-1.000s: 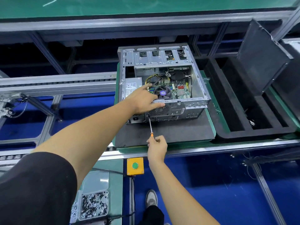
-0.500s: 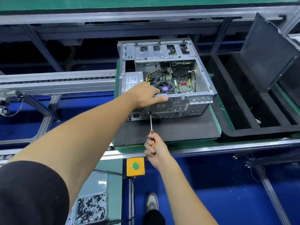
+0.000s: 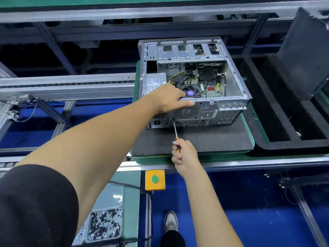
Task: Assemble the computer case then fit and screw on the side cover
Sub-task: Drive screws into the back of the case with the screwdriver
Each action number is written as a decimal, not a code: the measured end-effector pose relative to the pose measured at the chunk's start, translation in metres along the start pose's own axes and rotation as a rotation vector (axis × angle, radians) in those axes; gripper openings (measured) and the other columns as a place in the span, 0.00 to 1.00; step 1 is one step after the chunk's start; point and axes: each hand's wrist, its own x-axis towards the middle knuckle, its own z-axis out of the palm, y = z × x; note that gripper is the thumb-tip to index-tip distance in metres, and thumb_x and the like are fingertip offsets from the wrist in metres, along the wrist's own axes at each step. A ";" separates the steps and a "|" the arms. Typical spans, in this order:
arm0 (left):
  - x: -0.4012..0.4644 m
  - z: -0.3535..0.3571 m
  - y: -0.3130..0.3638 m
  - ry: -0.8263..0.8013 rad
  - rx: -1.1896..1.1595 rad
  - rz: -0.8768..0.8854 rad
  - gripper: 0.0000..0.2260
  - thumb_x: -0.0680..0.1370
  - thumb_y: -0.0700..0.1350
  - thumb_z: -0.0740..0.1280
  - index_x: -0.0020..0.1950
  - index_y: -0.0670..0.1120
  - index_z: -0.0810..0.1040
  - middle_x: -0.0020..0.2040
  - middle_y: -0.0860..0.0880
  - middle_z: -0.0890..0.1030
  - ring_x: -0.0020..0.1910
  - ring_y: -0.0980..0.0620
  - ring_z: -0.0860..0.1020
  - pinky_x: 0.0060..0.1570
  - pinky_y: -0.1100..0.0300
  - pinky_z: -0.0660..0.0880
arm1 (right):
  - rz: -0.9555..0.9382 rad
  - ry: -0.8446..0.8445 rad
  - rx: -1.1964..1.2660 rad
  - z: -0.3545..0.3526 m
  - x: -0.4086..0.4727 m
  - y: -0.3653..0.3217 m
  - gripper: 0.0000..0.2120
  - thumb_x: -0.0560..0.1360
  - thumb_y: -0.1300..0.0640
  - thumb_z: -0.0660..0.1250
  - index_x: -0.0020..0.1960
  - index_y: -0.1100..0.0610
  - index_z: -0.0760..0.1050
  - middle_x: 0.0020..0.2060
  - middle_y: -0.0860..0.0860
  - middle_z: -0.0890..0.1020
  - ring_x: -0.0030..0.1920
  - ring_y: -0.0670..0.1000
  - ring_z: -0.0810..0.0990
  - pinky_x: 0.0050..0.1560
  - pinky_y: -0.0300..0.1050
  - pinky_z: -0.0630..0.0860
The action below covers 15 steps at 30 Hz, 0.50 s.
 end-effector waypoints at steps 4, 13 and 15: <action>-0.001 -0.002 0.002 -0.012 -0.020 -0.003 0.29 0.81 0.69 0.53 0.35 0.44 0.64 0.29 0.46 0.68 0.29 0.47 0.66 0.35 0.50 0.62 | 0.166 -0.050 0.169 0.003 -0.005 -0.003 0.06 0.77 0.63 0.67 0.42 0.58 0.71 0.29 0.51 0.77 0.21 0.44 0.68 0.17 0.35 0.60; -0.002 -0.005 0.003 -0.029 -0.016 -0.008 0.26 0.81 0.68 0.54 0.34 0.49 0.65 0.30 0.46 0.71 0.31 0.47 0.69 0.36 0.50 0.64 | -0.543 0.452 -1.120 0.015 -0.008 0.012 0.09 0.80 0.50 0.61 0.51 0.55 0.66 0.35 0.50 0.80 0.29 0.51 0.76 0.28 0.45 0.68; -0.002 -0.005 0.004 -0.023 -0.022 -0.007 0.26 0.81 0.68 0.54 0.34 0.49 0.65 0.30 0.46 0.71 0.31 0.48 0.69 0.34 0.51 0.63 | -0.599 0.455 -1.166 0.013 -0.004 0.010 0.14 0.78 0.53 0.67 0.55 0.55 0.62 0.36 0.50 0.77 0.31 0.53 0.76 0.29 0.45 0.67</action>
